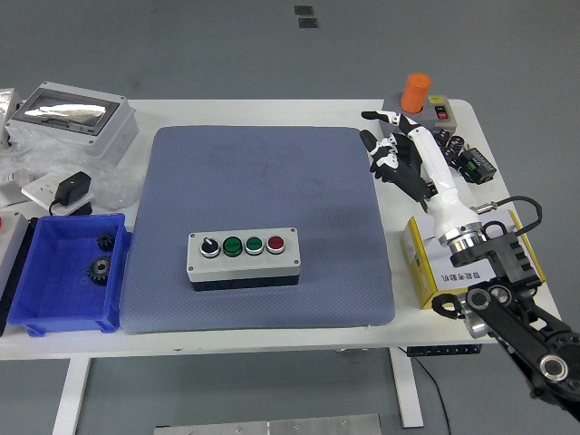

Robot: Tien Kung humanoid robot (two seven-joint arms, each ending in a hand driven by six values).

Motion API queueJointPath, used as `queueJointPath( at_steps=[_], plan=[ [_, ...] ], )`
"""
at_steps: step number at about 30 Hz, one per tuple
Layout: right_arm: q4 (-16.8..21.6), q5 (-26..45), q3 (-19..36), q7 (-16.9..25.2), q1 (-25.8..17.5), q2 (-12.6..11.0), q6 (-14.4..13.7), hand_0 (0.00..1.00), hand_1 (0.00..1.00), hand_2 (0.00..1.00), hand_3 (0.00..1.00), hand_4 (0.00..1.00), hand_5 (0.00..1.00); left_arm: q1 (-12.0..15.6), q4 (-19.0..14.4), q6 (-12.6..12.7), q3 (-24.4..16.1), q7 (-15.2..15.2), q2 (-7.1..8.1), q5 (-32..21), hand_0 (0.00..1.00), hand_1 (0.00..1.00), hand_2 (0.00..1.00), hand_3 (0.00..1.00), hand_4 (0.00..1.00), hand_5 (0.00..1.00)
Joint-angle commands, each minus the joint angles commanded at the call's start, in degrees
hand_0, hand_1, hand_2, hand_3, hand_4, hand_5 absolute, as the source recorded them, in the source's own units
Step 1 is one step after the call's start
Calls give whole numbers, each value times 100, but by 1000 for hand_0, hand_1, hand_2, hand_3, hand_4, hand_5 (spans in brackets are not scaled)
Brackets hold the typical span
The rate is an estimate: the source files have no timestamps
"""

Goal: Pick up the button,place it on the desk,press the button,press the button

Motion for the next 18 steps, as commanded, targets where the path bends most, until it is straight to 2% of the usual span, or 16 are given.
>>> queueJointPath(
  at_steps=[3, 4, 9, 10, 18],
  plan=[
    [-66, 78, 79, 93, -215, 28, 6, 729, 730, 745, 835, 962, 833, 9, -10, -14, -8, 34, 23, 12, 845, 839, 795, 895, 998, 969],
    [-81, 98, 98, 117, -242, 40, 10, 895, 847, 847, 877, 986, 839, 10, -13, -20, -12, 43, 33, 18, 845, 840, 797, 895, 998, 969],
    [-135, 194, 179, 213, -247, 104, 18, 895, 847, 847, 877, 986, 839, -7, -21, -37, -32, 80, 91, 45, 845, 840, 797, 895, 998, 969],
    [-149, 230, 198, 238, -246, 115, 22, 917, 875, 874, 881, 992, 875, -11, -18, -38, -32, 85, 101, 44, 846, 840, 799, 895, 998, 969],
    [-219, 502, 373, 475, -278, 176, 44, 918, 875, 874, 874, 991, 872, 15, 1, -11, 31, 121, 137, -65, 846, 842, 802, 897, 998, 971]
  ],
)
